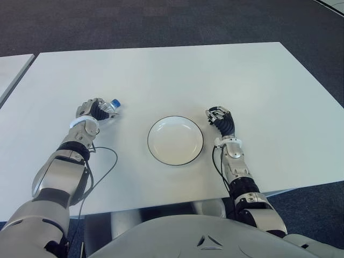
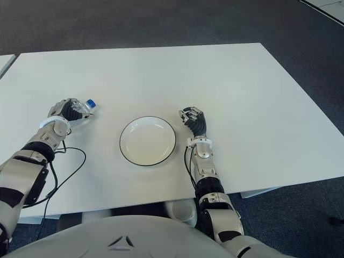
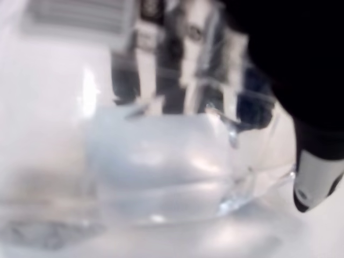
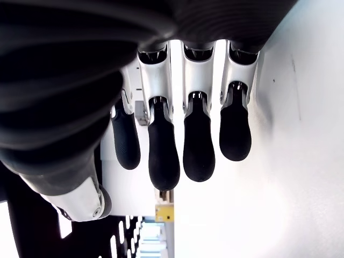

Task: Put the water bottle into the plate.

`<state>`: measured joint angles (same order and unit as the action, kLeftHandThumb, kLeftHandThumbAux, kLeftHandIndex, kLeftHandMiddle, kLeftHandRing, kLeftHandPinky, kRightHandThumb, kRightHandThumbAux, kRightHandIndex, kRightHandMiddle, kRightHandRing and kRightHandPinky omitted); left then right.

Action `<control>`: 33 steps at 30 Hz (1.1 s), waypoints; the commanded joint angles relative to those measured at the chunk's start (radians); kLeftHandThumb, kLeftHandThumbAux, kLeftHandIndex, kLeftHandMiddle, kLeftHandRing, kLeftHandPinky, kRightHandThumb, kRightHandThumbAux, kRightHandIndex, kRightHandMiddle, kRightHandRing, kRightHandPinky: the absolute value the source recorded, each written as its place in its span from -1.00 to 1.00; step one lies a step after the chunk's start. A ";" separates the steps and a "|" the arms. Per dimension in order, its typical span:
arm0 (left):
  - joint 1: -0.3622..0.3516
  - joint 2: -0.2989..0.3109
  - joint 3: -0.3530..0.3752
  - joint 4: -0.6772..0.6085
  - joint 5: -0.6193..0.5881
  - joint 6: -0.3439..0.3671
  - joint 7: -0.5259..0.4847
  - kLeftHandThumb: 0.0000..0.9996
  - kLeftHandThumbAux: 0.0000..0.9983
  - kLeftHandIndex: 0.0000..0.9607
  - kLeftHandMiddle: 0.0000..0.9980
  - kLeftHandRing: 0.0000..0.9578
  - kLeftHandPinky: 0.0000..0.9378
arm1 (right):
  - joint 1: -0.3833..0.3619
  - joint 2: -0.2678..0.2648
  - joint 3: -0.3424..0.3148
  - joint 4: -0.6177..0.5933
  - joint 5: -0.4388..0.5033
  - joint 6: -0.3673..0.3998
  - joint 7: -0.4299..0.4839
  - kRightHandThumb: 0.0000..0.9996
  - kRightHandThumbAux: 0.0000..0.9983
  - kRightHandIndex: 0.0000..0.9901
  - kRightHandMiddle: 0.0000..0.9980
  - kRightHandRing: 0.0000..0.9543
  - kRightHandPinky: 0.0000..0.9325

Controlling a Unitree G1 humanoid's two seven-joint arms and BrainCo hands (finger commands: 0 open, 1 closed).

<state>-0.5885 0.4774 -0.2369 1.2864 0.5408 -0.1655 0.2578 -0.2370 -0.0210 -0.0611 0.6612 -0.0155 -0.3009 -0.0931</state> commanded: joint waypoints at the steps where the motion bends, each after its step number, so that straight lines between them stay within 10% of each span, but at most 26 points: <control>1: 0.144 -0.076 0.017 0.055 -0.055 -0.002 -0.097 0.70 0.34 -0.17 0.09 0.71 0.79 | 0.048 0.004 0.000 0.043 -0.001 0.063 0.002 0.42 0.46 -0.12 0.32 0.36 0.38; 33: 0.088 -0.077 0.005 -0.123 -0.067 -0.015 -0.004 0.70 0.34 -0.18 0.08 0.79 0.77 | 0.040 0.004 -0.001 0.058 0.001 0.058 0.006 0.41 0.46 -0.12 0.33 0.37 0.38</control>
<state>-0.5650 0.4638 -0.2070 1.1991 0.4706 -0.1986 0.2578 -0.2379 -0.0218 -0.0617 0.6663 -0.0157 -0.3001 -0.0931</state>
